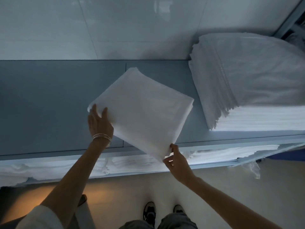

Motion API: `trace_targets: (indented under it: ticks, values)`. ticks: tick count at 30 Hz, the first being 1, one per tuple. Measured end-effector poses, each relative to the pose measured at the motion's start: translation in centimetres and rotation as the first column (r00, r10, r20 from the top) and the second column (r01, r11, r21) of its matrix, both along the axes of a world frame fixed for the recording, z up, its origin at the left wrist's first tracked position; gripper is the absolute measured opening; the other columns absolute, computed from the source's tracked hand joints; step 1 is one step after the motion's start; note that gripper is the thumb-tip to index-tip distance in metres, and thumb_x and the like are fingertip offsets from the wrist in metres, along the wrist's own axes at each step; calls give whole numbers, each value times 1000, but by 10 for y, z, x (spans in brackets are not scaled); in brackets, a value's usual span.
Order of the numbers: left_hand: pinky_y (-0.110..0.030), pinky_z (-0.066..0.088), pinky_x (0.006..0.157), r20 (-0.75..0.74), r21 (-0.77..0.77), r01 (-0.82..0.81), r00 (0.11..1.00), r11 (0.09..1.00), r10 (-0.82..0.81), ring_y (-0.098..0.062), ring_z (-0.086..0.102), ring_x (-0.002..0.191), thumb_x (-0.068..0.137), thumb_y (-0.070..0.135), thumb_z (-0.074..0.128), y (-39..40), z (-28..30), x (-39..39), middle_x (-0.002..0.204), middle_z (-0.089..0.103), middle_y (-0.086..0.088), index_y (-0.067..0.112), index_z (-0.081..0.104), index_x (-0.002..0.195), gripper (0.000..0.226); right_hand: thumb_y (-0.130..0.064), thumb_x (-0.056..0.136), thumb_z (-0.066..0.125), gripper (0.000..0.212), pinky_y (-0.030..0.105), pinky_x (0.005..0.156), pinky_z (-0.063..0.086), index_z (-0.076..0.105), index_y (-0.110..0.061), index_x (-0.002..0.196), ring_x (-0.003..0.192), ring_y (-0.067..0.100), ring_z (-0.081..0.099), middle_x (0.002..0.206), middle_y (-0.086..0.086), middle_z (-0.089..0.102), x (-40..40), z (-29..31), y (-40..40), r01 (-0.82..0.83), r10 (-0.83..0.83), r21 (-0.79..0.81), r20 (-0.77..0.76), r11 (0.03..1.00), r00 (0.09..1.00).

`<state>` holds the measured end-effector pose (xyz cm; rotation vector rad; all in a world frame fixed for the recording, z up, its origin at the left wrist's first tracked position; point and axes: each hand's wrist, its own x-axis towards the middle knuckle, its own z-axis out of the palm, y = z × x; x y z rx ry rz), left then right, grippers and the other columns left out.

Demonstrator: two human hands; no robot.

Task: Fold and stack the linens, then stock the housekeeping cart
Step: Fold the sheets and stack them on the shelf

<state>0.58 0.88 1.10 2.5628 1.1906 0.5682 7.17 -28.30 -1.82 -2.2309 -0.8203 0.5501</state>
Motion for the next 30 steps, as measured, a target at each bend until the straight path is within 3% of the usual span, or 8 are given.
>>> trace_targets:
  ticks: [2,5,9,11,15,20,25,30]
  values:
    - [-57,32,105,-49,237,300,954,924,-297,-46,41,128,81,12,58,-28,-5,-4,136,49,-19,6,65,115,36,-16,89,62,31,24,68,54,52,-17,118,81,6,68,98,-10,63,2,5,-7,-181,184,-35,186,983,965]
    - [-54,24,106,-208,203,590,806,781,-555,-39,46,127,90,53,32,-91,-19,-14,132,57,-10,14,64,119,58,-18,85,64,12,30,57,55,69,-21,95,71,14,68,94,-9,67,31,10,-15,-43,43,-10,440,999,897]
    - [-65,12,105,-374,163,589,779,792,-503,-47,41,128,70,72,38,-133,-26,-11,138,49,-17,16,44,131,83,-17,91,60,13,39,71,55,70,-9,91,77,25,67,89,5,69,67,15,-8,147,-125,-52,296,988,947]
    - [-69,17,102,-429,135,591,758,795,-491,-48,44,125,65,69,49,-142,-21,0,136,50,-19,13,48,131,86,-20,94,55,23,43,77,55,69,-3,86,73,26,66,80,10,69,76,21,6,284,-284,1,-26,959,958]
    - [-68,35,96,-430,90,584,753,807,-498,-44,47,124,45,38,85,-150,-17,14,136,51,-17,9,54,131,95,-31,93,57,29,28,70,55,61,-3,85,72,21,63,85,14,66,83,30,29,446,-378,-17,-560,895,737]
    - [-59,13,112,-252,173,626,774,760,-580,-34,27,138,76,53,51,-136,-31,-16,145,42,-11,12,39,138,75,-32,88,65,29,25,64,53,57,-4,84,60,14,58,76,9,63,87,21,30,464,-408,-29,-529,885,744]
    - [-58,10,113,-208,172,626,778,761,-593,-29,32,138,81,55,48,-130,-32,-17,144,45,-4,15,51,134,66,-39,85,66,31,43,80,52,46,-17,73,77,26,57,77,7,59,114,11,39,597,-533,30,-415,802,737]
    - [-60,9,112,-266,130,664,739,736,-619,-23,28,140,81,46,46,-126,-35,-16,147,42,-3,17,46,138,64,-28,89,63,32,40,72,50,49,-13,65,72,24,53,73,9,55,161,22,49,681,-573,55,-494,730,654]
